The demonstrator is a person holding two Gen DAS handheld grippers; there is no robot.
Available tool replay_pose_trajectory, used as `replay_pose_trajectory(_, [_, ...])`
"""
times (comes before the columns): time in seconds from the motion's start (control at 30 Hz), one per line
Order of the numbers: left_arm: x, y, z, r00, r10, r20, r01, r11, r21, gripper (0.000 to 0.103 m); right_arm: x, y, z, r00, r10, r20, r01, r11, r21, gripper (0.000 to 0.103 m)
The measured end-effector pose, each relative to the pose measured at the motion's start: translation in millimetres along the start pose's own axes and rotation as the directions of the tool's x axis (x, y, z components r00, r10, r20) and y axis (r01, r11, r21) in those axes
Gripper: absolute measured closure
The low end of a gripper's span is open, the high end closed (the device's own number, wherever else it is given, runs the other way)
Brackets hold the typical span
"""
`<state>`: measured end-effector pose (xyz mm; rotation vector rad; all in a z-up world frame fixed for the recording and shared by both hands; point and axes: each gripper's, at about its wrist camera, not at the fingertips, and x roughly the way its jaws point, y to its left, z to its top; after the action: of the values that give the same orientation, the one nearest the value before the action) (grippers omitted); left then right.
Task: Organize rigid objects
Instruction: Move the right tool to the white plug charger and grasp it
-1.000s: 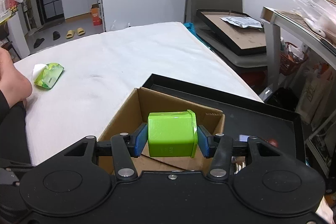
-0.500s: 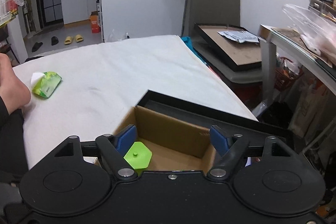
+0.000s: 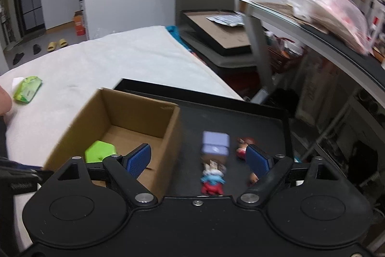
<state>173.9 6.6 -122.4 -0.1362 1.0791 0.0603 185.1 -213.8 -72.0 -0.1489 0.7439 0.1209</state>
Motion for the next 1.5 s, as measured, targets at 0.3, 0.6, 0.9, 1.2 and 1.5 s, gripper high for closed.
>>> replay_pose_trajectory(0.3, [-5.8, -19.4, -2.3, 1.000, 0.017, 0.006, -0.017, 0.999, 0.039, 0.050, -1.9, -46.1, -25.1, 0.998, -0.050, -0.038, 0.053, 0.996, 0.076, 0.018])
replay_pose_trajectory(0.6, [-9.2, -38.4, 1.0, 0.999, 0.037, 0.017, -0.038, 0.997, 0.071, 0.043, 32.2, -61.6, -56.9, 0.986, -0.036, -0.162, 0.054, 0.993, 0.104, 0.018])
replay_pose_trajectory(0.9, [-4.6, -44.4, 6.3, 0.998, 0.058, 0.013, -0.059, 0.996, 0.068, 0.038, 62.9, -62.7, -77.5, 0.968, -0.002, -0.251, 0.030, 0.994, 0.107, 0.018])
replay_pose_trajectory(1.2, [2.6, -48.3, 11.6, 0.997, 0.080, 0.006, -0.080, 0.994, 0.069, 0.036, 89.9, -63.7, -86.9, 0.950, 0.011, -0.312, 0.017, 0.996, 0.088, 0.036])
replay_pose_trajectory(1.5, [8.1, -43.5, 15.2, 0.997, 0.072, -0.007, -0.072, 0.997, 0.039, 0.036, 90.4, -65.6, -85.0, 0.946, 0.061, -0.319, -0.034, 0.995, 0.091, 0.067])
